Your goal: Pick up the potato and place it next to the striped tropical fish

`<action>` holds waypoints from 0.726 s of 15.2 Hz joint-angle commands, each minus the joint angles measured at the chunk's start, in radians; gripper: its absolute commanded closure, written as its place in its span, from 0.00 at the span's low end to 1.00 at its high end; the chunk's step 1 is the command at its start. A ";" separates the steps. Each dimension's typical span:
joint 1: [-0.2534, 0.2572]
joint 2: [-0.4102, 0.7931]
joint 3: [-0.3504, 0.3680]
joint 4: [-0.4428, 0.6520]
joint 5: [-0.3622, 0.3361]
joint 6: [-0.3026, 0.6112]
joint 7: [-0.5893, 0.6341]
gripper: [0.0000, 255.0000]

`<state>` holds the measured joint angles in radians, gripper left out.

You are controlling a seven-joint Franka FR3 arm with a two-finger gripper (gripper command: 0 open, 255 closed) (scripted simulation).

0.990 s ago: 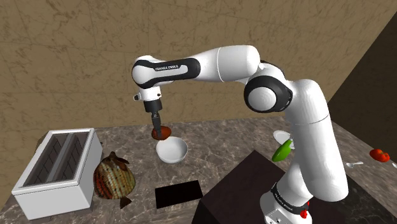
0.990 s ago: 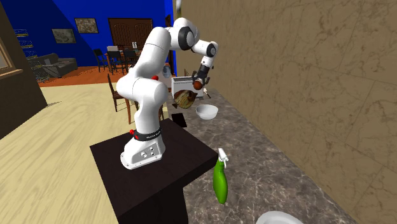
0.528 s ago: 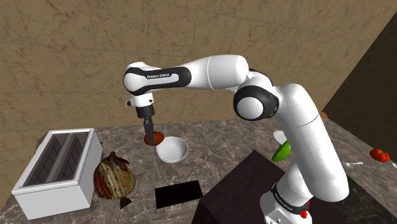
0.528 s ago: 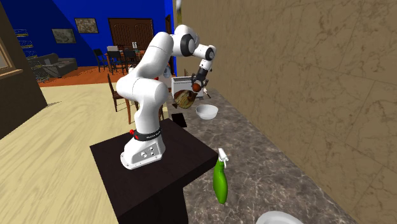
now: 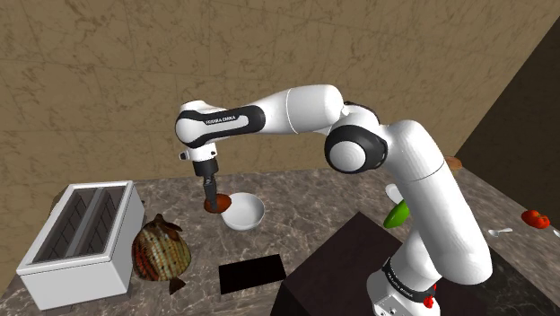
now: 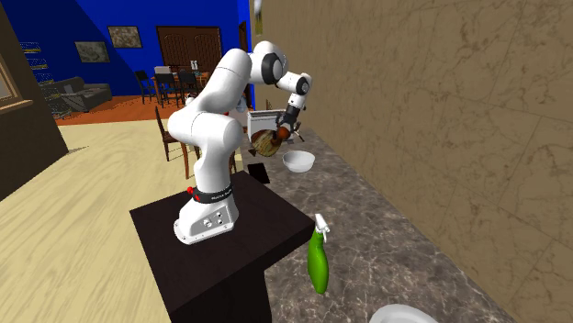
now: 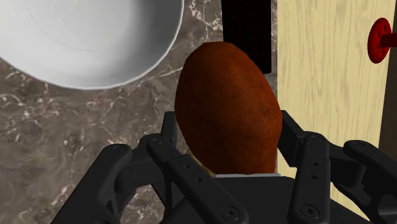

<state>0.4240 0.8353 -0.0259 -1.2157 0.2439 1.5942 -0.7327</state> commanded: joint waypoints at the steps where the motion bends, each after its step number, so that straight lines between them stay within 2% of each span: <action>1: 0.001 0.017 0.001 -0.002 0.001 0.019 -0.003 1.00; 11: 0.002 0.093 0.002 -0.006 0.004 0.098 -0.020 1.00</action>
<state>0.4253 0.9258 -0.0241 -1.2109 0.2471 1.6782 -0.7500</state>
